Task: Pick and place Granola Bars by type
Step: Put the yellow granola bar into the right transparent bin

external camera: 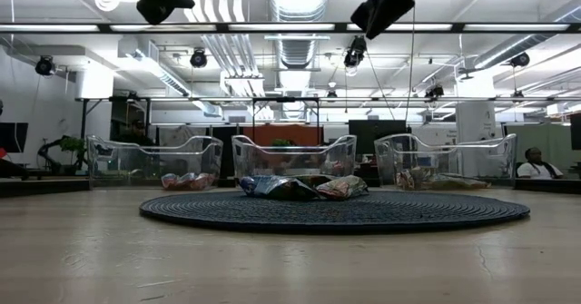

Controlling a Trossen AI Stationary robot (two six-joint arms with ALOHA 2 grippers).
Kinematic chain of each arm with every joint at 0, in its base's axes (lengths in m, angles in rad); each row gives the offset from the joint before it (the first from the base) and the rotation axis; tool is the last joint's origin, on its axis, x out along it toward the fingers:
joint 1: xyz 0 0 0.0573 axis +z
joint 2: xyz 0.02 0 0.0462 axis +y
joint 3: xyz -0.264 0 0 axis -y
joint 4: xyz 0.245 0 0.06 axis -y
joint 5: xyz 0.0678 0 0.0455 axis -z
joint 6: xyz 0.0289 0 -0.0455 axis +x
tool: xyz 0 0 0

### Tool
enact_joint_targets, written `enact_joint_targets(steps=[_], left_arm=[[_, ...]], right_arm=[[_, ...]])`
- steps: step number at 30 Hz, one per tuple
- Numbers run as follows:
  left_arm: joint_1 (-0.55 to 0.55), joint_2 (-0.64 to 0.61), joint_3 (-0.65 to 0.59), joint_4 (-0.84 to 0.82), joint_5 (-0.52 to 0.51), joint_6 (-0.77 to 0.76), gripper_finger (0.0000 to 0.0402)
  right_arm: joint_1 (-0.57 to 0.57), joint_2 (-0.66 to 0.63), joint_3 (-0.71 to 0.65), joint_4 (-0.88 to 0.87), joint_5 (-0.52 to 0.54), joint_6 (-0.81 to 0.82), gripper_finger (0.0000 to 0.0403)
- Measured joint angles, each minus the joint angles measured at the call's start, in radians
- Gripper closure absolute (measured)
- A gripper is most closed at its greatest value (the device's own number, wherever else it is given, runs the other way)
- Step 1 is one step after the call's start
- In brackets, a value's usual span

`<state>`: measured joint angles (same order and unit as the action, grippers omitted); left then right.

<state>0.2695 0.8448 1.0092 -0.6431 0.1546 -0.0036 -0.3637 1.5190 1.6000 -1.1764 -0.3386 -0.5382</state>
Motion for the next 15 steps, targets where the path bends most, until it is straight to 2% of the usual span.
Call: enact_joint_targets(steps=[15], left_arm=[[0.000,0.000,0.000,-0.001,0.000,-0.004,0.0402]], right_arm=[[0.001,0.106,0.047,-0.026,0.001,-0.229,0.0394]])
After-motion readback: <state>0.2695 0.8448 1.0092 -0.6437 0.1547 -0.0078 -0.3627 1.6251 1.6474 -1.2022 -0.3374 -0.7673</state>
